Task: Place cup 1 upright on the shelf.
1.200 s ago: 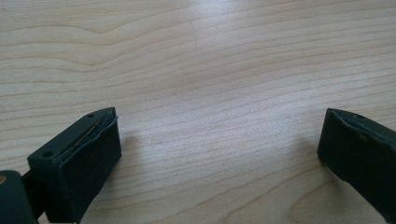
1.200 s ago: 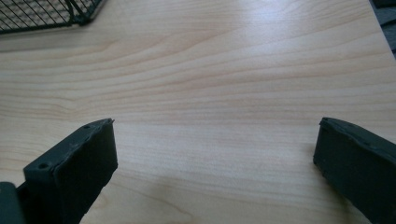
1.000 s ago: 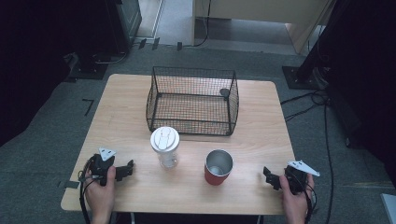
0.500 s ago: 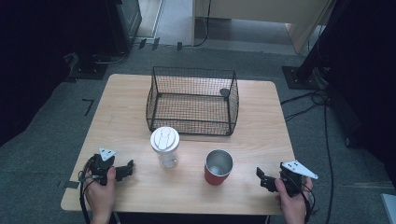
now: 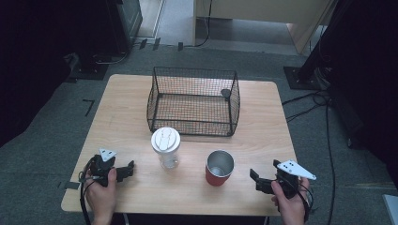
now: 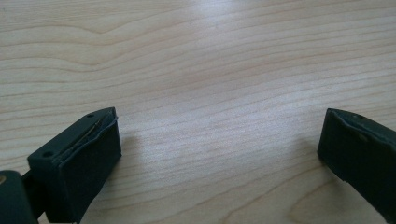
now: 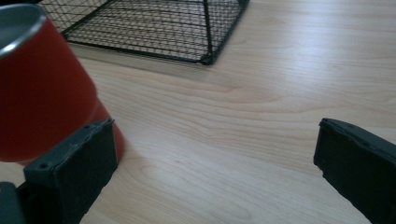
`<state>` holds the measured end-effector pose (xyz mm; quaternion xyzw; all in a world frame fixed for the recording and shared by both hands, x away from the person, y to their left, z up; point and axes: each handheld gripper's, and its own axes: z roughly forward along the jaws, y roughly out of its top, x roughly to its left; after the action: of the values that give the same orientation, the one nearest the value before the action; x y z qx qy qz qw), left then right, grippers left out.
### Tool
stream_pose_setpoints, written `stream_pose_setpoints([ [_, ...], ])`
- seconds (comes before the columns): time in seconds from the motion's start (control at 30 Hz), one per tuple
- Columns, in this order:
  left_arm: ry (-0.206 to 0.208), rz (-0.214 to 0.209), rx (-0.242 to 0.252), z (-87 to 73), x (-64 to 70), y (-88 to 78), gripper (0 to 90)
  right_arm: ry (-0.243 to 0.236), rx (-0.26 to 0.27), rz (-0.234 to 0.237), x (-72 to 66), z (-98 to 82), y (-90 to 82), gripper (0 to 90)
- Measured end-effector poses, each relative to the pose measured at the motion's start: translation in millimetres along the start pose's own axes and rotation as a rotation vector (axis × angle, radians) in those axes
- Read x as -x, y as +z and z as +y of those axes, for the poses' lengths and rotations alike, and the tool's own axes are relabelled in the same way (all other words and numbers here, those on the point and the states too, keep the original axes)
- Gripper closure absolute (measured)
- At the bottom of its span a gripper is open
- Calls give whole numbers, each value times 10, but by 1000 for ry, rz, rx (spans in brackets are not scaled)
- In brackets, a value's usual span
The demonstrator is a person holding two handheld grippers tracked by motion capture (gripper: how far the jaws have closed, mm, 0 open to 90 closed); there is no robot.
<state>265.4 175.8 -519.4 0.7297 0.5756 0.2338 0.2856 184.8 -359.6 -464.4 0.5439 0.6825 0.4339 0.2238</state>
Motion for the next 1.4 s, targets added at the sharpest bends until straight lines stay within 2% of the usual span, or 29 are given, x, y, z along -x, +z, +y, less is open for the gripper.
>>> stream_pose_setpoints([
  [0.23,0,0,0,0,0,0,0,-42,0,43,-169,70,-13,0],
  [0.53,0,0,0,0,0,0,0,-68,14,89,-358,136,-32,0],
  [0.6,0,0,0,0,0,0,0,-79,21,109,-388,146,-29,0],
  [1.0,0,0,0,0,0,0,0,-106,17,157,-543,161,13,0],
  [1.1,0,0,0,0,0,0,0,-119,23,187,-605,166,21,0],
  [1.4,0,0,0,0,1,0,0,-139,14,220,-713,177,76,0],
])
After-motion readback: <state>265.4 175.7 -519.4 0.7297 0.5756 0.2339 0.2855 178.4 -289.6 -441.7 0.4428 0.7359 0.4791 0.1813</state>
